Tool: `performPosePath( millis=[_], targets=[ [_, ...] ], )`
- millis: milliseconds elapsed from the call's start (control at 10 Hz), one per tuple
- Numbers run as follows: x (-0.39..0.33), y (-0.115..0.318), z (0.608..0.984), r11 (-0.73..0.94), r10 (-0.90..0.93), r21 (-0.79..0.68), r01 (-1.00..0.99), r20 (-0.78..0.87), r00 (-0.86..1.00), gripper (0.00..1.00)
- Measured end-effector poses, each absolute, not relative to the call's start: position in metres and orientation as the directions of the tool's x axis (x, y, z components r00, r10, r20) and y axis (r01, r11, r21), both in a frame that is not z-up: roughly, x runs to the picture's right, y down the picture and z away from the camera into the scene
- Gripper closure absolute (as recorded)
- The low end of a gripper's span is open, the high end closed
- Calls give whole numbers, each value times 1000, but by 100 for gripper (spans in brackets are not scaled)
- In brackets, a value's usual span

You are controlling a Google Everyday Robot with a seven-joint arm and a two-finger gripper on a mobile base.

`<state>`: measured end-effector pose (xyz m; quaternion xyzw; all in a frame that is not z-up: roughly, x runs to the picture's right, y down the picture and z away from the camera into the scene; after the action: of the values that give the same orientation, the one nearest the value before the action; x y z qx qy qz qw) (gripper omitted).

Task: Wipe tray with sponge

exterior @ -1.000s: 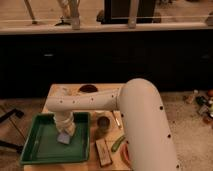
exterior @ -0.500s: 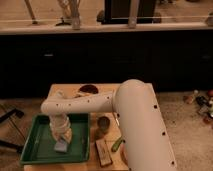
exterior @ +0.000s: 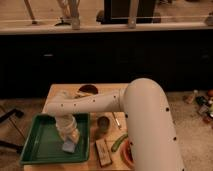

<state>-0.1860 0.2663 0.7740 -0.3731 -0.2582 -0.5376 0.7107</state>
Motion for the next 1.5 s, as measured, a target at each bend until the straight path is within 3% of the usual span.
performPosePath(
  millis=[700, 1500],
  targets=[
    [-189, 236, 807, 146, -615, -254, 956, 734, 289, 99],
    [-240, 258, 781, 97, -542, -40, 994, 836, 86, 99]
  ],
)
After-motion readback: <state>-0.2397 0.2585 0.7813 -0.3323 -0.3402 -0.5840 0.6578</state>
